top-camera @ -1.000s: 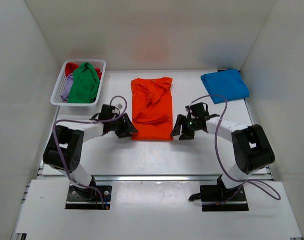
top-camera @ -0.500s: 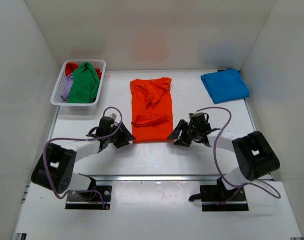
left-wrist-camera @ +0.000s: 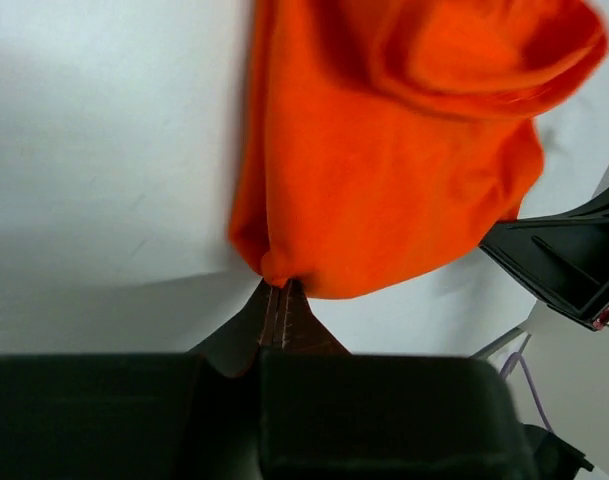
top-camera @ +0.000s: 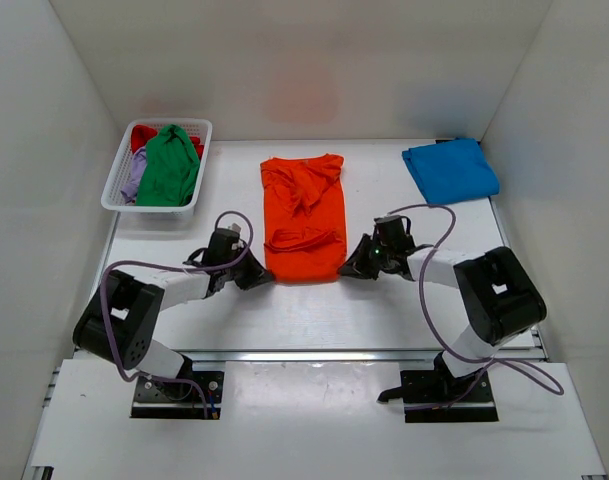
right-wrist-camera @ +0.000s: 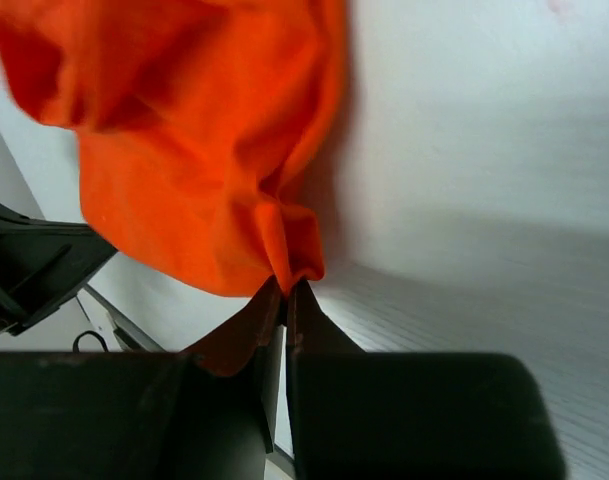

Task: Fold and stack the t-shirts
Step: Grab one side of the 2/3 rectangular tshirt with both arms

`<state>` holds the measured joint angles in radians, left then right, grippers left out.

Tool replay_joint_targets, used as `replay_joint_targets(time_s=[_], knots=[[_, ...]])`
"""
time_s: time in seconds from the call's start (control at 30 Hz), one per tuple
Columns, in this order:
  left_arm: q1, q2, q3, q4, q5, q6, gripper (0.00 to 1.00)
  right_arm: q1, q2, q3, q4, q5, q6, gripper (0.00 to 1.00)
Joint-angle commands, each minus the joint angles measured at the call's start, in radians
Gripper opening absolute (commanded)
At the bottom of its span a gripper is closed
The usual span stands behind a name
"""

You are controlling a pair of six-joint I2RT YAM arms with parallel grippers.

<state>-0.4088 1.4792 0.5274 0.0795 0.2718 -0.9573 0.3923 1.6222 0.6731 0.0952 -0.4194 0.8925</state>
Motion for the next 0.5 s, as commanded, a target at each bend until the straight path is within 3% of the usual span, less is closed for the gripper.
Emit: replay_joint_targets(time_s=[0.0,0.2,0.47], knots=[[0.021,-0.074,0.138,-0.070,0.003,0.054,0.00,0.005,-0.070,0.097,-0.083,0.051,-0.082,0.00],[0.008,-0.194,0.163,-0.181,0.027,0.089,0.00,0.006,-0.223,0.103,-0.178,0.036,-0.107,0.00],[-0.050,-0.390,-0.072,-0.236,0.058,0.060,0.00,0.105,-0.387,-0.110,-0.221,0.031,-0.067,0.00]])
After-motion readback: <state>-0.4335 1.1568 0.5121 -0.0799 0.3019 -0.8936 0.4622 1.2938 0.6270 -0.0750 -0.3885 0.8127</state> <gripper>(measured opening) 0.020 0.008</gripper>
